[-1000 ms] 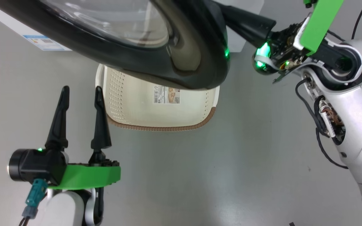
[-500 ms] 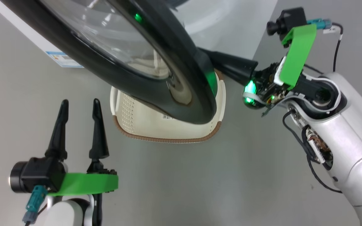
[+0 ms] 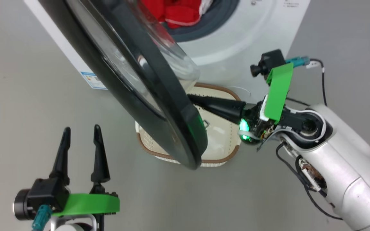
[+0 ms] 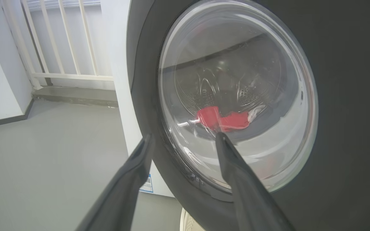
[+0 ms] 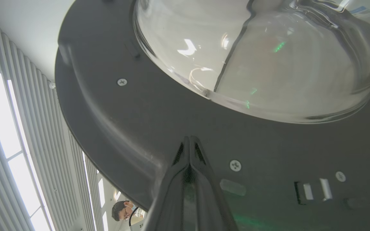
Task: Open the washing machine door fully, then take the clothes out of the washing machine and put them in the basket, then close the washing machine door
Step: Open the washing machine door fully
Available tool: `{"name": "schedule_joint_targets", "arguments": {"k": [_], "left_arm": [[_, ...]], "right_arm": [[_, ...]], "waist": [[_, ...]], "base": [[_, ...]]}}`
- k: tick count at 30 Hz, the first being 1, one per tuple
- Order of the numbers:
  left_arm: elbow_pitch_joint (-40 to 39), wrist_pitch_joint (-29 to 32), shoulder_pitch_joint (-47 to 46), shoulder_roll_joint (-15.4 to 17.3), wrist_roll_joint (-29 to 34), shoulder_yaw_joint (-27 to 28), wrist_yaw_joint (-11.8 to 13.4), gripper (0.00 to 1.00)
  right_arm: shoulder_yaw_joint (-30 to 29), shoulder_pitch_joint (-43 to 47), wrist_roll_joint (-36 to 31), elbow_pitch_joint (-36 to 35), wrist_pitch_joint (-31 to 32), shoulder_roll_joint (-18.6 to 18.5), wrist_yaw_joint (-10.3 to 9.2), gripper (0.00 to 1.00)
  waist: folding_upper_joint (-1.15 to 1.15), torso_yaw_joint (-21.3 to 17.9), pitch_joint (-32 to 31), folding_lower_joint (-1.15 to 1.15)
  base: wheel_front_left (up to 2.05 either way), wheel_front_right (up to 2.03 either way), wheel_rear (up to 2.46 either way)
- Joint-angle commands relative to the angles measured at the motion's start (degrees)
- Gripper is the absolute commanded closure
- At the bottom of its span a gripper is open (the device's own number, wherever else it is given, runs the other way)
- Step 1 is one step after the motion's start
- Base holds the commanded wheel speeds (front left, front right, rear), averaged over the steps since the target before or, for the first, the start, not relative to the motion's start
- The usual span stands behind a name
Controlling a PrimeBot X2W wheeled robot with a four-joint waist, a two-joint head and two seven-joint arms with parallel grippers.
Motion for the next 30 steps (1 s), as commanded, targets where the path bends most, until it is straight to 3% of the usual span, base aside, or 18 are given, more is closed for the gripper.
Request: {"name": "schedule_joint_targets", "arguments": {"k": [1, 30], "left_arm": [[-0.9, -0.3, 0.6, 1.0, -0.4, 1.9, 0.3, 0.00], [0.7, -0.3, 4.5, 1.0, -0.8, -1.8, 0.5, 0.00]], "right_arm": [[0.8, 1.3, 1.1, -1.1, 0.6, 1.8, 0.30, 1.00], [4.4, 7.0, -2.6, 2.6, -1.2, 5.6, 0.30, 1.00]], "waist": [[0.00, 2.4, -2.5, 0.00], [0.00, 16.8, -9.9, 0.00]], "base": [[0.00, 0.00, 0.00], [0.00, 0.00, 0.00]]}}
